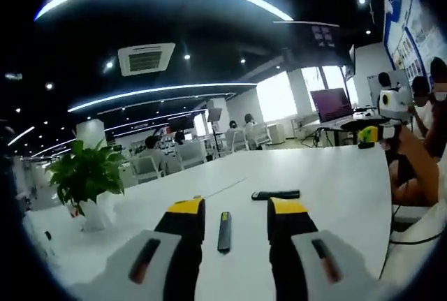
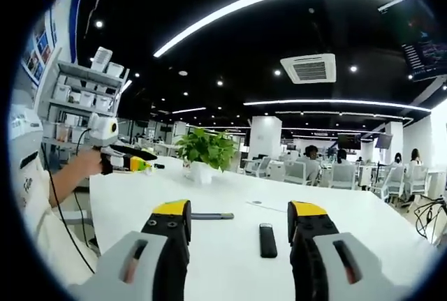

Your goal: Pflip the remote and laser pointer to the front side, press the buttons, and align them neatly on the table

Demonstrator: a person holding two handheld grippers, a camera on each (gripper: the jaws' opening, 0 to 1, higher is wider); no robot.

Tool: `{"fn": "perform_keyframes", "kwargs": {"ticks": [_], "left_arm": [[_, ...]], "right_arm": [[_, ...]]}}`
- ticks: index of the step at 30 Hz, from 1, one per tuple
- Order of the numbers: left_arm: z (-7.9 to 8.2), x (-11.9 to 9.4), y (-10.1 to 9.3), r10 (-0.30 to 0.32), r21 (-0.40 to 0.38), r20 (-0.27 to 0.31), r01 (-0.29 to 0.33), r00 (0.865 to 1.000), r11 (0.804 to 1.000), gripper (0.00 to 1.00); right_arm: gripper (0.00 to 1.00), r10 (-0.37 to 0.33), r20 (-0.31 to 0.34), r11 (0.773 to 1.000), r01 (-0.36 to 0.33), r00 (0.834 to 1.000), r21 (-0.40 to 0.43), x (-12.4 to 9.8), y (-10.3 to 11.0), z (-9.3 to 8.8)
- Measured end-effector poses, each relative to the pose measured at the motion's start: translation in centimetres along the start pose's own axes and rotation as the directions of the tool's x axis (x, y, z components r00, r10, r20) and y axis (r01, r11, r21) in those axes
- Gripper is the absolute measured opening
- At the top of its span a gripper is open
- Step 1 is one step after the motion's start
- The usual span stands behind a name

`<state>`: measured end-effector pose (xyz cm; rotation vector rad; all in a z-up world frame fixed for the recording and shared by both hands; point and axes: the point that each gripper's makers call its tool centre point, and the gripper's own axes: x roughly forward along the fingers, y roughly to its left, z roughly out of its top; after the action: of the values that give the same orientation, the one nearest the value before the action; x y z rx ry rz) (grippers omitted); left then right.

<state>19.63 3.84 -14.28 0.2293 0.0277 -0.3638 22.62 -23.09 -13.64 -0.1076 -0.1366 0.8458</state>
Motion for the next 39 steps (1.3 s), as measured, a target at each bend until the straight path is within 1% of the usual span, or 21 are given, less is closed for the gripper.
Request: {"fn": "perform_keyframes", "kwargs": {"ticks": [3, 4, 6, 11, 12, 14, 17, 18, 20, 21, 24, 26, 27, 28, 31, 33, 34, 35, 36, 38, 39], "left_arm": [[0.1, 0.7, -0.3, 0.000, -0.010, 0.020, 0.000, 1.000, 1.000, 0.42], [0.3, 1.0, -0.5, -0.008, -0.040, 0.029, 0.009, 1.000, 0.999, 0.42], [0.2, 1.3, -0.7, -0.025, -0.068, 0.032, 0.027, 0.999, 0.997, 0.42], [-0.1, 1.6, -0.7, -0.033, -0.068, 0.021, 0.034, 0.999, 0.997, 0.40], [-0.8, 2.0, -0.2, -0.038, -0.097, 0.007, 0.039, 0.999, 0.994, 0.40], [-1.2, 2.2, 0.0, -0.047, -0.128, -0.009, 0.046, 0.999, 0.991, 0.42], [-1.3, 2.2, 0.1, -0.049, -0.131, -0.012, 0.047, 0.999, 0.990, 0.44], [-1.6, 2.4, 0.2, -0.054, -0.137, -0.026, 0.050, 0.998, 0.989, 0.44], [-1.8, 2.5, 0.4, -0.060, -0.120, -0.041, 0.055, 0.997, 0.991, 0.45], [-1.7, 2.5, 0.9, -0.052, -0.093, -0.059, 0.047, 0.997, 0.995, 0.45], [-1.4, 2.5, 1.2, -0.043, -0.092, -0.056, 0.038, 0.998, 0.995, 0.46], [-1.5, 2.6, 1.5, -0.039, -0.099, -0.061, 0.033, 0.997, 0.995, 0.47], [-1.5, 2.8, 1.7, -0.036, -0.102, -0.059, 0.029, 0.998, 0.994, 0.48], [-1.5, 3.1, 1.9, -0.033, -0.107, -0.059, 0.027, 0.998, 0.994, 0.48], [-1.7, 3.5, 2.1, -0.036, -0.118, -0.067, 0.027, 0.997, 0.993, 0.51], [-1.9, 3.8, 2.2, -0.038, -0.128, -0.075, 0.028, 0.996, 0.991, 0.51], [-2.2, 4.5, 1.9, -0.050, -0.123, -0.096, 0.038, 0.994, 0.992, 0.50], [-2.3, 4.6, 1.9, -0.050, -0.121, -0.098, 0.038, 0.994, 0.992, 0.50], [-2.4, 5.0, 2.0, -0.051, -0.113, -0.104, 0.039, 0.993, 0.993, 0.50], [-2.7, 5.3, 2.1, -0.052, -0.128, -0.116, 0.037, 0.992, 0.991, 0.49], [-2.7, 5.3, 2.1, -0.051, -0.136, -0.124, 0.034, 0.991, 0.990, 0.49]], "right_arm": [[0.60, -0.011, 0.008, 1.000, 0.011, 1.000, -0.002, -0.2, 0.0, 0.3], [0.60, -0.004, 0.014, 1.000, 0.005, 1.000, -0.004, -0.4, 0.1, 0.4], [0.60, 0.001, 0.018, 1.000, -0.001, 1.000, -0.004, -0.5, 0.2, 0.6], [0.57, -0.010, 0.020, 1.000, 0.010, 1.000, -0.018, -0.6, 0.1, 0.7], [0.57, -0.018, 0.025, 1.000, 0.018, 1.000, -0.016, -0.7, -0.2, 0.8], [0.57, -0.023, 0.030, 1.000, 0.023, 0.999, -0.014, -0.8, -0.3, 0.8], [0.59, -0.025, 0.033, 1.000, 0.025, 0.999, -0.015, -0.8, -0.3, 0.9], [0.59, -0.029, 0.037, 0.999, 0.029, 0.999, -0.015, -0.8, -0.4, 1.0], [0.59, -0.029, 0.037, 0.999, 0.030, 0.999, -0.018, -0.8, -0.4, 1.0], [0.59, -0.024, 0.036, 0.999, 0.024, 0.999, -0.022, -0.6, -0.2, 1.2], [0.58, -0.037, 0.038, 0.999, 0.038, 0.999, -0.014, -0.3, -0.7, 2.2], [0.59, 0.003, 0.043, 0.999, -0.005, 0.999, 0.035, -0.1, -0.1, 2.8], [0.59, 0.024, 0.062, 0.999, -0.027, 0.998, 0.047, -0.1, 0.3, 3.2], [0.57, 0.040, 0.078, 0.999, -0.042, 0.996, 0.026, -0.2, 0.4, 3.5], [0.57, 0.036, 0.077, 0.999, -0.038, 0.996, 0.024, -0.2, 0.4, 3.5], [0.57, 0.034, 0.071, 0.999, -0.036, 0.997, 0.022, -0.2, 0.5, 3.2], [0.57, 0.055, 0.045, 0.998, -0.057, 0.997, 0.040, 0.2, 0.8, 2.0], [0.57, 0.060, 0.041, 0.997, -0.062, 0.997, 0.043, 0.2, 0.8, 1.9], [0.57, 0.081, 0.030, 0.996, -0.082, 0.996, 0.043, 0.5, 1.2, 1.8], [0.55, 0.091, 0.050, 0.994, -0.094, 0.995, 0.053, 1.1, 1.8, 2.4], [0.55, 0.122, 0.047, 0.992, -0.123, 0.991, 0.037, 1.5, 2.5, 2.6]]}}
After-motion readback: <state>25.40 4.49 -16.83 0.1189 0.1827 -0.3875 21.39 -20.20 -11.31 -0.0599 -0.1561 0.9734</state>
